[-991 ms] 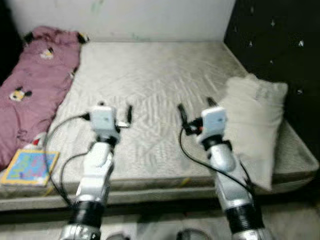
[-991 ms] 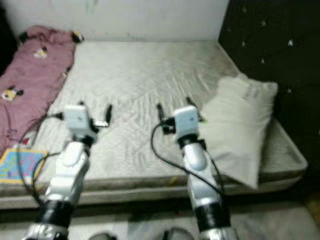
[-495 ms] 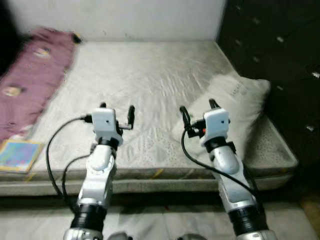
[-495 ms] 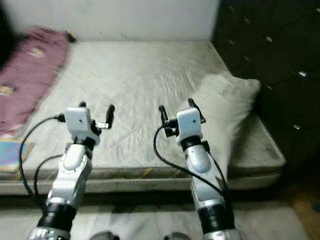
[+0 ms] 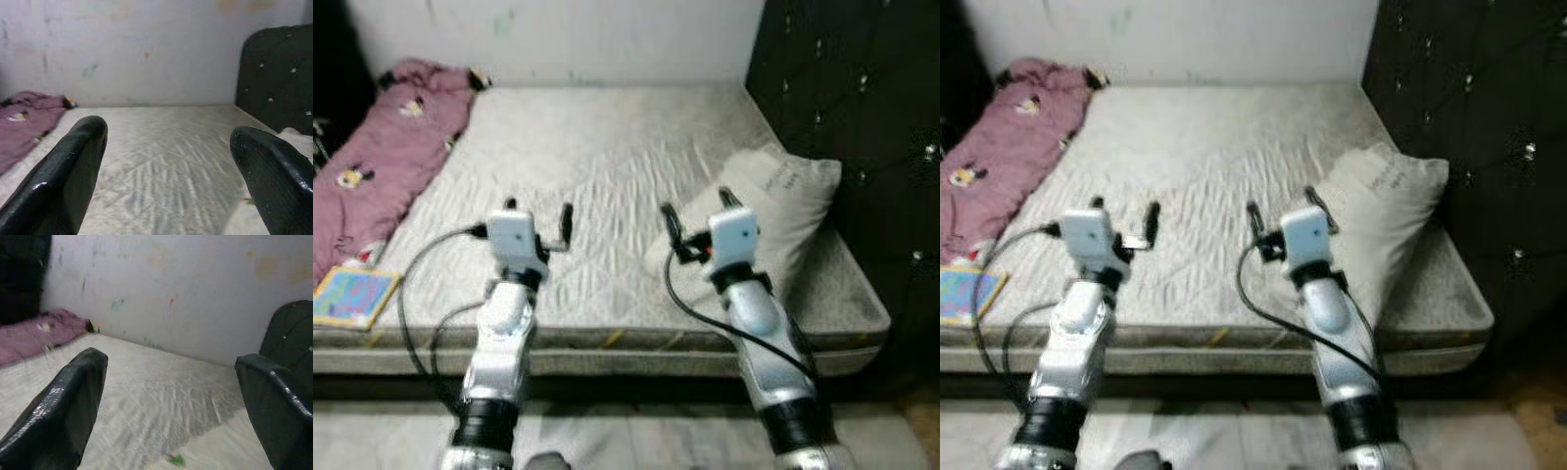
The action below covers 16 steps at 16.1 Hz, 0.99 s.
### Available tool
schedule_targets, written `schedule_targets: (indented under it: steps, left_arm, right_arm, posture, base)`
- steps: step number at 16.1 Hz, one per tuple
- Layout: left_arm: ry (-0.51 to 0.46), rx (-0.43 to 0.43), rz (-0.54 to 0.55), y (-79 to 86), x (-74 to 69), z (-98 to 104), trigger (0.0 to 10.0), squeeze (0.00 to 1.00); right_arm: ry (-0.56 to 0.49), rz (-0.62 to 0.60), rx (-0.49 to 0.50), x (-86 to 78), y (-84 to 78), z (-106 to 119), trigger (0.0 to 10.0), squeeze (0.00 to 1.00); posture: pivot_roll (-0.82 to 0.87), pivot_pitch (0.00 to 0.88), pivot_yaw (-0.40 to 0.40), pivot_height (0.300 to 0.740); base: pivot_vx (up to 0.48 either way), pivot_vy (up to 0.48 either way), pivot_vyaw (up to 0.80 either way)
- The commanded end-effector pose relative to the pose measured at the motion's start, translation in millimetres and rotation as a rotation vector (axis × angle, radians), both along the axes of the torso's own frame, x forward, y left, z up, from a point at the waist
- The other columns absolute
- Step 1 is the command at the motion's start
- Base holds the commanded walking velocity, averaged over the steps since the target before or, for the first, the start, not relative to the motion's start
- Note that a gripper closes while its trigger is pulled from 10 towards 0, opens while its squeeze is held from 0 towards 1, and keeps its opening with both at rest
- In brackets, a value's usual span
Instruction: Clean up the room
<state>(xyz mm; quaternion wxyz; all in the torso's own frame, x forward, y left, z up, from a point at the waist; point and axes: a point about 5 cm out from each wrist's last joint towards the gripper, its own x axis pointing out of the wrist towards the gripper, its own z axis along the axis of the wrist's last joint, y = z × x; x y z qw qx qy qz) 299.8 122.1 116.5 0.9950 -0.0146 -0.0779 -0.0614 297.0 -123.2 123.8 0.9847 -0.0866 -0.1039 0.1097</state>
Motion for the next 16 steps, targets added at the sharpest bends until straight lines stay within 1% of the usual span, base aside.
schedule_targets:
  steps: [1, 3, 4, 7, 9, 10, 14, 16]
  left_arm:
    - [-0.009, 0.008, 0.015, 7.3, 1.1, 2.4, 10.0, 0.0]
    - [-0.008, 0.005, 0.013, 7.1, 0.9, 2.3, 10.0, 0.0]
    - [0.014, -0.005, 0.023, 6.4, 0.9, -0.1, 10.0, 0.0]
    - [0.026, -0.015, 0.04, 5.6, 1.3, -1.2, 10.0, 0.0]
    - [0.029, -0.003, 0.039, 3.8, 0.9, -1.6, 10.0, 0.0]
    - [0.03, -0.002, 0.039, 3.7, 0.8, -1.7, 10.0, 0.0]
    - [0.033, -0.006, 0.04, 3.4, 0.6, -1.5, 10.0, 0.0]
    - [0.034, -0.004, 0.039, 3.2, 0.5, -1.7, 10.0, 0.0]
  right_arm:
    - [-0.017, 0.018, 0.012, 2.5, 7.2, 5.2, 10.0, 0.0]
    - [-0.017, 0.018, 0.011, 2.5, 7.3, 5.4, 10.0, 0.0]
    - [-0.017, 0.018, 0.011, 2.0, 7.2, 5.2, 10.0, 0.0]
    - [-0.016, 0.018, 0.009, 1.0, 7.0, 4.3, 10.0, 0.0]
    - [-0.02, 0.018, -0.015, 0.5, 6.5, 3.5, 10.0, 0.0]
    - [-0.021, 0.019, -0.018, 0.4, 6.6, 3.6, 10.0, 0.0]
    - [-0.022, 0.019, -0.022, 0.0, 6.9, 4.1, 10.0, 0.0]
    - [-0.021, 0.018, -0.022, -0.2, 6.8, 3.6, 10.0, 0.0]
  posture:
    - [-0.05, 0.0, 0.016, 0.74]
    - [-0.06, 0.0, 0.015, 0.74]
    - [-0.06, 0.0, 0.016, 0.74]
    - [-0.05, 0.0, 0.015, 0.74]
    - [-0.06, 0.0, 0.015, 0.74]
    - [-0.06, 0.0, 0.015, 0.74]
    - [-0.06, 0.0, 0.014, 0.74]
    - [-0.06, 0.0, 0.015, 0.74]
  base:
    - [0.349, 0.0, 0.0]
    - [0.341, 0.0, 0.0]
    - [0.0, 0.0, 0.0]
    - [0.0, 0.0, 0.0]
    - [0.0, 0.0, 0.0]
    - [0.0, 0.0, 0.54]
    - [0.0, -0.311, 0.65]
    - [0.0, -0.369, 0.0]
